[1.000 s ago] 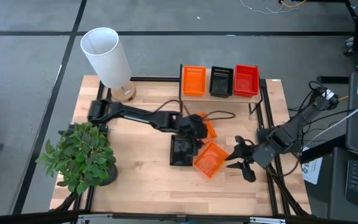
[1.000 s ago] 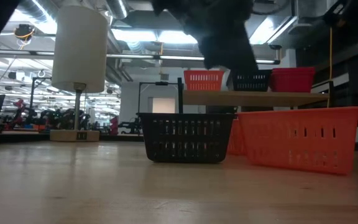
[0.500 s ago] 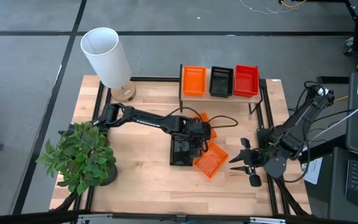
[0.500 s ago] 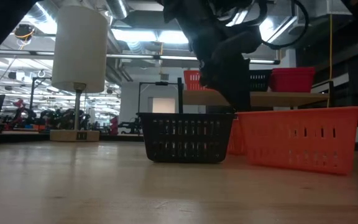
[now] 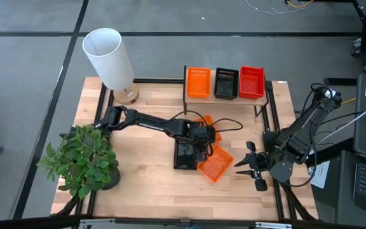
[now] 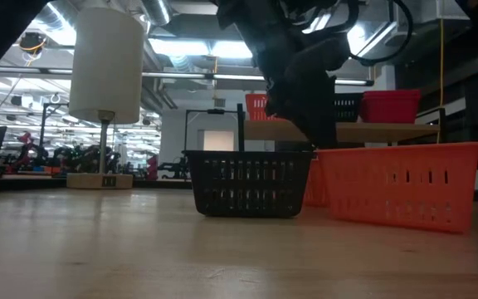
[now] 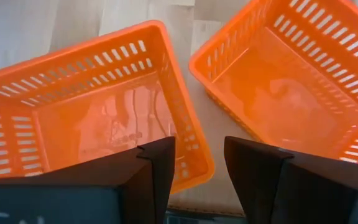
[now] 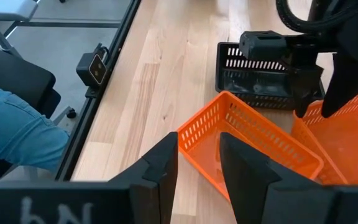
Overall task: Stack baskets on shelf by color
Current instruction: Stack the top orange bin on the orange bin on the shelf
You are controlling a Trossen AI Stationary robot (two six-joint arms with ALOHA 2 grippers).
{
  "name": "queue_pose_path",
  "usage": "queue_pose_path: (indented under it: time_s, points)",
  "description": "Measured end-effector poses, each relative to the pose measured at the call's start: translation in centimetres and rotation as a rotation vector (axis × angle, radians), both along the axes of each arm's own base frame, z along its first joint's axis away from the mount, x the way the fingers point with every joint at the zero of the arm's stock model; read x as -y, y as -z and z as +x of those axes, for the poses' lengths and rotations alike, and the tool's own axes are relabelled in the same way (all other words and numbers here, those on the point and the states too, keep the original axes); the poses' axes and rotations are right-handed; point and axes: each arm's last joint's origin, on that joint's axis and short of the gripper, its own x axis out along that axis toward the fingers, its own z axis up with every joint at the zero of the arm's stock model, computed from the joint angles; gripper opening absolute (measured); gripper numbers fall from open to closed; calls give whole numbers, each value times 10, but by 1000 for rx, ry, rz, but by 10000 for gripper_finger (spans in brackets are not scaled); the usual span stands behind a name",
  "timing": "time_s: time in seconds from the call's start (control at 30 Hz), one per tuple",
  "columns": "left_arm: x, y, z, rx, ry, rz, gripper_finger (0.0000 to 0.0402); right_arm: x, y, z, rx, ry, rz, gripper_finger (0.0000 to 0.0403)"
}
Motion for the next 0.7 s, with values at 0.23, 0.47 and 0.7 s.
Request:
queue_pose_path:
  time_s: [0.23, 0.47, 0.7]
  points:
    - [2, 28, 8, -40, 9, -4, 131, 0, 0, 0, -5, -1, -1, 117]
    - [2, 37, 9, -61, 3, 5, 131, 0, 1, 0, -9, -4, 2, 117]
    - [2, 40, 5, -105, 15, -3, 130, -1, 3, 1, -21, 8, 11, 117]
